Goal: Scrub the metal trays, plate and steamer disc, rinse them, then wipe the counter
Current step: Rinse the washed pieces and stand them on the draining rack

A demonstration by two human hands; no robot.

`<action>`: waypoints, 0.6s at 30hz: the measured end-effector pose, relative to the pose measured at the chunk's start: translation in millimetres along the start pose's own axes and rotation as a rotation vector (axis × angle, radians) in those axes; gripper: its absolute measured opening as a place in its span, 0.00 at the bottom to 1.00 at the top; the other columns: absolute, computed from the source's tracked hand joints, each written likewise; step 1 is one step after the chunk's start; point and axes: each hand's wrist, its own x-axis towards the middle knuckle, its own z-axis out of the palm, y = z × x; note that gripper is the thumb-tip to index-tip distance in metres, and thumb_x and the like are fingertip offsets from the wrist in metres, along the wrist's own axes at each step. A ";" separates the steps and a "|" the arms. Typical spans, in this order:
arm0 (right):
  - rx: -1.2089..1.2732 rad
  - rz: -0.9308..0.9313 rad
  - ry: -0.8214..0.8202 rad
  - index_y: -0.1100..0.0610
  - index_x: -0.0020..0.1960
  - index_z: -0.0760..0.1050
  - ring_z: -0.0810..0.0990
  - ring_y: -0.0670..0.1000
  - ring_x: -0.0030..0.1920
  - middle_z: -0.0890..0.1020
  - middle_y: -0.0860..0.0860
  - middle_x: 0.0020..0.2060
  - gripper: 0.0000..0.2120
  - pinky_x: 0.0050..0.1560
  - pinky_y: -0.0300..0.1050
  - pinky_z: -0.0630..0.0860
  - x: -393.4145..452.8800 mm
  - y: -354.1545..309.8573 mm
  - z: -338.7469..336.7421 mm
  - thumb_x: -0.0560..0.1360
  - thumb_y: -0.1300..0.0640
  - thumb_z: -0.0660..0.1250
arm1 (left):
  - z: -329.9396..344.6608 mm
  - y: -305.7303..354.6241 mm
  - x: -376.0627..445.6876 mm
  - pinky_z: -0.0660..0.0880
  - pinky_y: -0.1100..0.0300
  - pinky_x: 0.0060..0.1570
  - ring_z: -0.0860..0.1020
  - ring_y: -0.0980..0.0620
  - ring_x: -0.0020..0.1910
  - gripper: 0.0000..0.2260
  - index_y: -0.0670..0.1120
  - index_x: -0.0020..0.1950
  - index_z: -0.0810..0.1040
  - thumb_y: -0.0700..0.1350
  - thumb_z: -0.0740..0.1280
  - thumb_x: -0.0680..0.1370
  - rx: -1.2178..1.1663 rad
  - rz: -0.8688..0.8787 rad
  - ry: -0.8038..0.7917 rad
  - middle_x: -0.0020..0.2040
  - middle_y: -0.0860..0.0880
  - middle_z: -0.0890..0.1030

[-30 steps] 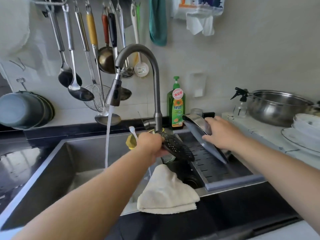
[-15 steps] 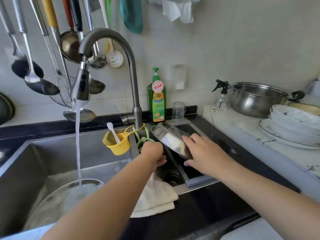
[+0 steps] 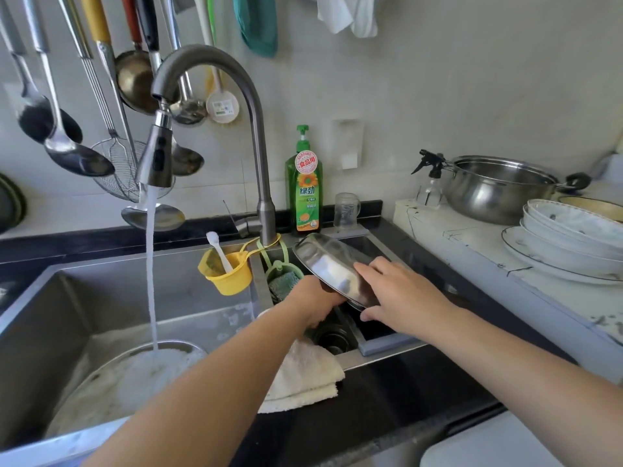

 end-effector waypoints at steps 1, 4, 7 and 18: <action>0.027 0.024 -0.011 0.50 0.80 0.56 0.70 0.53 0.67 0.68 0.48 0.68 0.44 0.61 0.51 0.75 0.0 -0.2 -0.7 0.73 0.40 0.74 | -8.2 1.5 -4.0 0.72 0.61 0.32 0.72 0.53 0.32 0.06 0.45 0.49 0.78 0.46 0.71 0.81 -0.029 -0.031 -0.100 0.36 0.48 0.75; 0.094 0.081 -0.087 0.49 0.80 0.59 0.69 0.53 0.68 0.69 0.48 0.68 0.42 0.63 0.53 0.74 1.0 -3.8 -3.1 0.72 0.42 0.75 | -35.1 4.3 -11.5 0.77 0.63 0.32 0.77 0.53 0.34 0.10 0.39 0.63 0.78 0.33 0.67 0.82 -0.138 -0.153 -0.220 0.41 0.44 0.79; 0.139 0.115 -0.232 0.48 0.74 0.67 0.74 0.54 0.63 0.72 0.50 0.63 0.32 0.60 0.52 0.75 4.3 -14.7 -9.6 0.74 0.43 0.74 | -54.9 -1.8 -14.1 0.78 0.63 0.30 0.76 0.51 0.30 0.05 0.38 0.56 0.77 0.34 0.62 0.83 -0.035 -0.170 -0.014 0.38 0.43 0.78; -0.060 0.298 -0.279 0.58 0.67 0.73 0.78 0.59 0.60 0.76 0.58 0.63 0.17 0.54 0.49 0.75 16.6 -87.8 -38.0 0.80 0.56 0.66 | -112.7 -68.9 -63.5 0.80 0.58 0.39 0.79 0.49 0.39 0.09 0.41 0.54 0.82 0.38 0.61 0.85 -0.173 -0.138 0.344 0.47 0.42 0.81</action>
